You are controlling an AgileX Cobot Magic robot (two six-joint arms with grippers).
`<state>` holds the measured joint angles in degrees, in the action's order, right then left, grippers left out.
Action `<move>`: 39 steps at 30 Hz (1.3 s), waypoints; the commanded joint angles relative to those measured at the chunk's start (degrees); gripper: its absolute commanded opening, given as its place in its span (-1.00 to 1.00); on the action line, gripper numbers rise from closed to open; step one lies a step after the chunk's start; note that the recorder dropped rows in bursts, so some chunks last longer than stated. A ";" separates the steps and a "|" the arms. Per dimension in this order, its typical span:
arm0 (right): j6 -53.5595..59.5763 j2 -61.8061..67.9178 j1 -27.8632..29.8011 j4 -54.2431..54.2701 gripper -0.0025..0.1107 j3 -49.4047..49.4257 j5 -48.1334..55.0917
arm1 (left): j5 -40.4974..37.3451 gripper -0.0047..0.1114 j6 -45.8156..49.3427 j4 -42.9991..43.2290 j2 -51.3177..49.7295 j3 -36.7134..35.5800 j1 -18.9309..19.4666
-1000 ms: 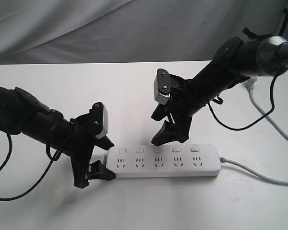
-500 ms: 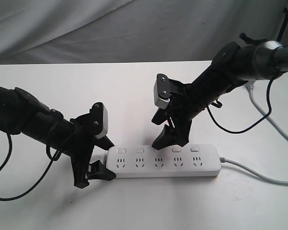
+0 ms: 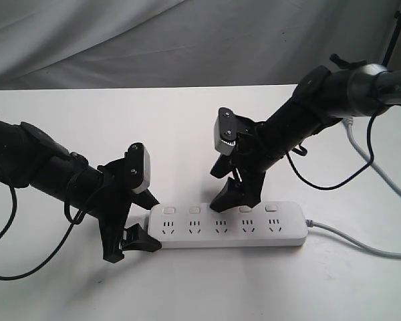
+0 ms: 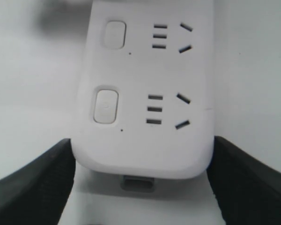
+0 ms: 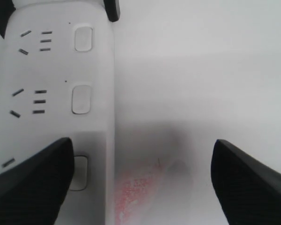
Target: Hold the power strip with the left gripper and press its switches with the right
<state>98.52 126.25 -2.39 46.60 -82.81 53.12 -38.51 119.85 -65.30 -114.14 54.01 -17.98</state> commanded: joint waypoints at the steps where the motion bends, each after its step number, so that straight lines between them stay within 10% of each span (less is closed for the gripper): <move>1: 0.32 0.86 0.20 -3.53 0.35 0.33 -2.30 | 0.79 -0.92 0.04 -0.42 -0.14 0.34 -0.26; 39: 1.33 -9.12 0.20 2.36 0.35 2.45 1.34 | 0.79 -0.92 0.04 -0.42 -0.14 0.34 -0.26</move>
<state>100.30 117.68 -2.39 48.52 -80.45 53.52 -38.40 119.85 -65.30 -114.14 54.01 -17.98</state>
